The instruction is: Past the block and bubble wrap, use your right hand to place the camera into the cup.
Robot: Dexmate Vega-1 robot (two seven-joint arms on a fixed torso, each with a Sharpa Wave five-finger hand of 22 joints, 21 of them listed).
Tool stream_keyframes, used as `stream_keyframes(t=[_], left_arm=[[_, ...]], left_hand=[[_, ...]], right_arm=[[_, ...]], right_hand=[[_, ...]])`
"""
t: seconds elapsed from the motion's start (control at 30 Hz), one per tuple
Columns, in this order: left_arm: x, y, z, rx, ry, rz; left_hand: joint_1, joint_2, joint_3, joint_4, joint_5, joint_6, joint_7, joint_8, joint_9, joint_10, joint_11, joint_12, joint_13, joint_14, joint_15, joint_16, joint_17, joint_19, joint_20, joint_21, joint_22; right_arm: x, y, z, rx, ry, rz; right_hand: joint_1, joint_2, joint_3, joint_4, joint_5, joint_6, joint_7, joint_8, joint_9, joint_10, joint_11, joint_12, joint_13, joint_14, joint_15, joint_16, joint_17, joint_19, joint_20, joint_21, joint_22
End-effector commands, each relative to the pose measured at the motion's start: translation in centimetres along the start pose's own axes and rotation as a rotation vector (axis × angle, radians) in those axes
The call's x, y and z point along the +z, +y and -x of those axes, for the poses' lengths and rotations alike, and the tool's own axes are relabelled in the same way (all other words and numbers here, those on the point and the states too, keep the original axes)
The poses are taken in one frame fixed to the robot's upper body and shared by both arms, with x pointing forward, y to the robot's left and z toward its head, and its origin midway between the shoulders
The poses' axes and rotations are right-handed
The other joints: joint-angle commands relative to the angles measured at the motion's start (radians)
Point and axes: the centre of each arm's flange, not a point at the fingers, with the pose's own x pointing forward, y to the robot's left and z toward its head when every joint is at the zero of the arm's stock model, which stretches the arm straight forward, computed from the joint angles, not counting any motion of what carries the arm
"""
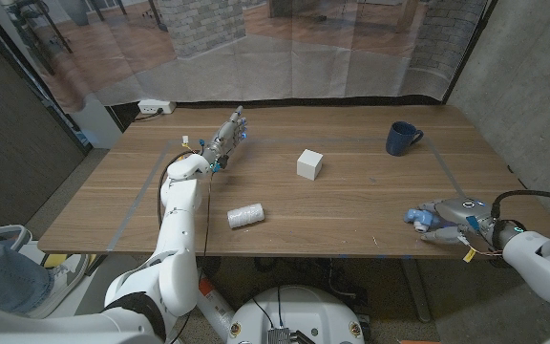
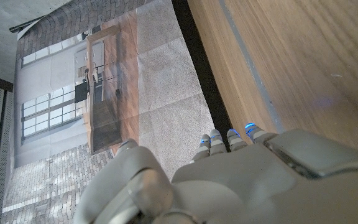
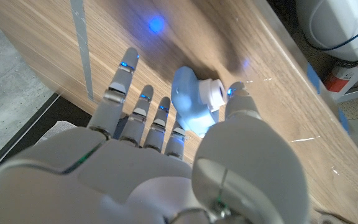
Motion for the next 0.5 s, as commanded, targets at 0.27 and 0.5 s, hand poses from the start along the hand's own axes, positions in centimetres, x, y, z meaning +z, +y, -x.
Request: stream_keyframes(t=[0.27,0.5], left_arm=[[-0.63,-0.14,-0.17,0.001,0.013,0.010],[-0.72,-0.16,-0.33,0.000,0.015,0.011]], left_hand=[[0.005,0.005,-0.012,0.003,-0.002,0.006,-0.002,0.002,0.004,0.000,-0.006,0.001,0.004,0.002,0.000,0.003,0.006,-0.006,0.012,-0.004,0.004],[0.006,0.006,-0.013,0.003,-0.002,0.006,-0.003,0.002,0.004,-0.001,-0.007,0.001,0.004,0.002,-0.001,0.003,0.006,-0.007,0.014,-0.004,0.004]], right_arm=[[-0.13,0.59,-0.36,-0.053,0.018,-0.012],[-0.21,0.58,-0.32,-0.064,0.029,-0.017]], right_hand=[[-0.001,0.052,0.011,0.016,-0.035,0.249,-0.047,0.049,0.003,0.212,-0.049,0.060,0.000,0.162,-0.045,0.000,0.001,0.016,-0.024,-0.005,0.009],[0.000,0.079,0.020,0.020,-0.048,0.359,-0.046,0.066,0.004,0.283,-0.077,0.074,-0.002,0.223,-0.059,-0.004,-0.001,0.015,-0.029,-0.008,0.010]])
